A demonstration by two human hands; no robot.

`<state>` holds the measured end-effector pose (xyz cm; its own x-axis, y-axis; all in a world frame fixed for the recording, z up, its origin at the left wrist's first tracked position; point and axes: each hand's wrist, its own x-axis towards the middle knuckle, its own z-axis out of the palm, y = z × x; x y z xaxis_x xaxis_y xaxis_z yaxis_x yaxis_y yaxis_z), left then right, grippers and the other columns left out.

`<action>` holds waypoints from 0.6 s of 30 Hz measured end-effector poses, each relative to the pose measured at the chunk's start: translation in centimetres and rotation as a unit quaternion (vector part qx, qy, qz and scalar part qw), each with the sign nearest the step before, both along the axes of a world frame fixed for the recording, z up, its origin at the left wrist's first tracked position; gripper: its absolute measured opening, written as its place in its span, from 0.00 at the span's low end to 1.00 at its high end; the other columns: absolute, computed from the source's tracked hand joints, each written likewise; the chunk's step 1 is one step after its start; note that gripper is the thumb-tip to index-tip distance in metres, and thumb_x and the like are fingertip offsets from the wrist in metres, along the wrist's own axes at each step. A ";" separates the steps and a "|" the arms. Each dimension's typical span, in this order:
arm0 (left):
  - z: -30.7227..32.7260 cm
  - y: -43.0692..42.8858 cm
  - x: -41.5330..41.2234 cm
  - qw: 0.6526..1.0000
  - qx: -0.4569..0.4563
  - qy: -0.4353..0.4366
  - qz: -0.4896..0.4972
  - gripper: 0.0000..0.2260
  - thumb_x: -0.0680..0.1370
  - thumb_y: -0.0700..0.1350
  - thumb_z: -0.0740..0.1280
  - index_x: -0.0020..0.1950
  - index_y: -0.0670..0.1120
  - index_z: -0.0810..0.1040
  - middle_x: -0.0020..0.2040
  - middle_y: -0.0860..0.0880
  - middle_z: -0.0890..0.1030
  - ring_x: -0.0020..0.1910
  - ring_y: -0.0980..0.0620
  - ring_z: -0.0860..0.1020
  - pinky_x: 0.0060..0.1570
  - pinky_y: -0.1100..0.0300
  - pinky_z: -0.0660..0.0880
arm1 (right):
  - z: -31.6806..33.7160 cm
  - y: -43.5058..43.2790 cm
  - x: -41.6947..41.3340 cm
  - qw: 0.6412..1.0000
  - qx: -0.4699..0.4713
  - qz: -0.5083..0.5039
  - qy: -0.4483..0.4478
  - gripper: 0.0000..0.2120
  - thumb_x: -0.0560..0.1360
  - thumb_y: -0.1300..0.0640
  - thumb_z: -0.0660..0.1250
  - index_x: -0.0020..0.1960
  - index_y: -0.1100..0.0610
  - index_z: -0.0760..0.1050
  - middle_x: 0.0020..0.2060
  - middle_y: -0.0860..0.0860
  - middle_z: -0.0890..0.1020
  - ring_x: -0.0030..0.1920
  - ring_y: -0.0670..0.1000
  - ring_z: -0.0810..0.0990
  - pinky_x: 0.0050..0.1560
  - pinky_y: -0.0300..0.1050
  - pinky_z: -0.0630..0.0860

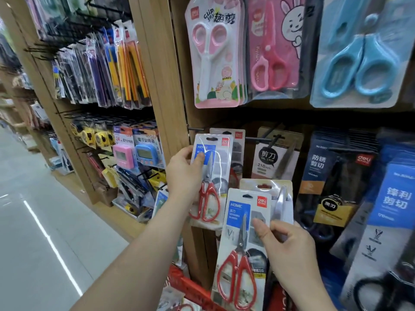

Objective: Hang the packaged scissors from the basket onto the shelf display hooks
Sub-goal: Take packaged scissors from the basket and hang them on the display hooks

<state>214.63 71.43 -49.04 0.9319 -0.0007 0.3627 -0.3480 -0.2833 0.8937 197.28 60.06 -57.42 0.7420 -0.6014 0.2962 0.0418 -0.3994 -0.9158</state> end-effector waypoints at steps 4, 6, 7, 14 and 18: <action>0.3 -0.6 0.6 0.996 0.076 -0.034 0.017 0.14 0.80 0.51 0.66 0.66 0.52 0.76 0.54 0.53 0.84 0.49 0.53 0.82 0.48 0.53 0.80 | 0.6 0.0 -0.5 0.999 0.034 0.011 0.002 0.19 0.71 0.46 0.70 0.31 0.61 0.80 0.30 0.44 0.85 0.32 0.43 0.84 0.36 0.57 0.82; 0.1 -0.7 0.4 0.993 0.110 -0.043 0.015 0.17 0.81 0.51 0.65 0.70 0.52 0.74 0.56 0.53 0.83 0.50 0.54 0.81 0.49 0.55 0.79 | 0.5 -0.2 -0.6 0.998 0.053 0.014 -0.008 0.23 0.69 0.43 0.70 0.33 0.64 0.80 0.32 0.47 0.86 0.34 0.47 0.85 0.38 0.60 0.82; 0.1 -0.6 0.2 0.993 0.109 -0.042 0.017 0.19 0.81 0.50 0.66 0.72 0.52 0.72 0.57 0.53 0.83 0.51 0.54 0.81 0.50 0.55 0.79 | 0.4 -0.3 -0.6 0.998 0.058 0.012 -0.014 0.26 0.68 0.41 0.70 0.35 0.66 0.81 0.32 0.49 0.86 0.36 0.52 0.85 0.39 0.62 0.82; -1.4 3.4 -6.6 0.999 0.000 0.036 -0.040 0.06 0.77 0.45 0.71 0.53 0.52 0.83 0.40 0.56 0.83 0.40 0.60 0.80 0.44 0.60 0.77 | 0.5 -0.3 -0.5 0.989 0.122 0.007 -0.078 0.34 0.65 0.34 0.74 0.31 0.67 0.75 0.28 0.69 0.75 0.28 0.58 0.70 0.31 0.55 0.70; -4.1 3.7 -10.4 0.969 -0.025 0.156 -0.190 0.05 0.74 0.48 0.74 0.49 0.50 0.83 0.40 0.51 0.86 0.38 0.54 0.84 0.38 0.60 0.78 | 0.7 0.9 0.0 0.982 0.158 0.021 -0.101 0.35 0.64 0.36 0.76 0.36 0.71 0.76 0.36 0.74 0.76 0.33 0.52 0.72 0.34 0.57 0.73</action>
